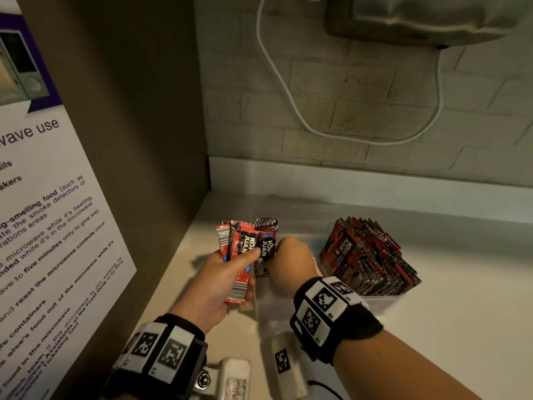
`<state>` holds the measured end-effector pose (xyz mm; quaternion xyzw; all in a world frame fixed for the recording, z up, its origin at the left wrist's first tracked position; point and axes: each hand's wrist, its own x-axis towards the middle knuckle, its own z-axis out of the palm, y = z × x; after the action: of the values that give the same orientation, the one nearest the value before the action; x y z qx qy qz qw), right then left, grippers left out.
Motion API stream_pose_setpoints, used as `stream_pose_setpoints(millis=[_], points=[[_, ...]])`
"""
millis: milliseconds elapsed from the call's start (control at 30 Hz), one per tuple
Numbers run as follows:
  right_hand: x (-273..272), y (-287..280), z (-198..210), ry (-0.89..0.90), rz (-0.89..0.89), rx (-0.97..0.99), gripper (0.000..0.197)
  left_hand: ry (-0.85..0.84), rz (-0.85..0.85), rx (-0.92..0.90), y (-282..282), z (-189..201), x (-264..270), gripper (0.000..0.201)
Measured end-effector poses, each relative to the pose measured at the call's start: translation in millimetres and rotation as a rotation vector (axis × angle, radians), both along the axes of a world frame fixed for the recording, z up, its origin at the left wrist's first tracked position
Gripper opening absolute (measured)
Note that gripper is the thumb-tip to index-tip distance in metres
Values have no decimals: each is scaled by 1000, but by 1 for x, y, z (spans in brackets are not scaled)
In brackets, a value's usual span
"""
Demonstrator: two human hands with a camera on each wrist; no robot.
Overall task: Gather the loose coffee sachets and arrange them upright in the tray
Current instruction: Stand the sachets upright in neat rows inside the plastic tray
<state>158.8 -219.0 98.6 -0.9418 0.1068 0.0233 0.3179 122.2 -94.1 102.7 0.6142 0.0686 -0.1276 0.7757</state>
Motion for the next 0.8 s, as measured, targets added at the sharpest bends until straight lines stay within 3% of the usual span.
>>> stream_pose_setpoints(millis=[233,733,800], points=[[-3,3,6,-23,125,-108,18,-25,-17,30,-1,0,3,13],[-8,0,8,-6,51,-33,11,-12,37,18,0,0,2,10],[-5,-2,5,13,21,-29,29,-11,49,12,0,2,1,14]])
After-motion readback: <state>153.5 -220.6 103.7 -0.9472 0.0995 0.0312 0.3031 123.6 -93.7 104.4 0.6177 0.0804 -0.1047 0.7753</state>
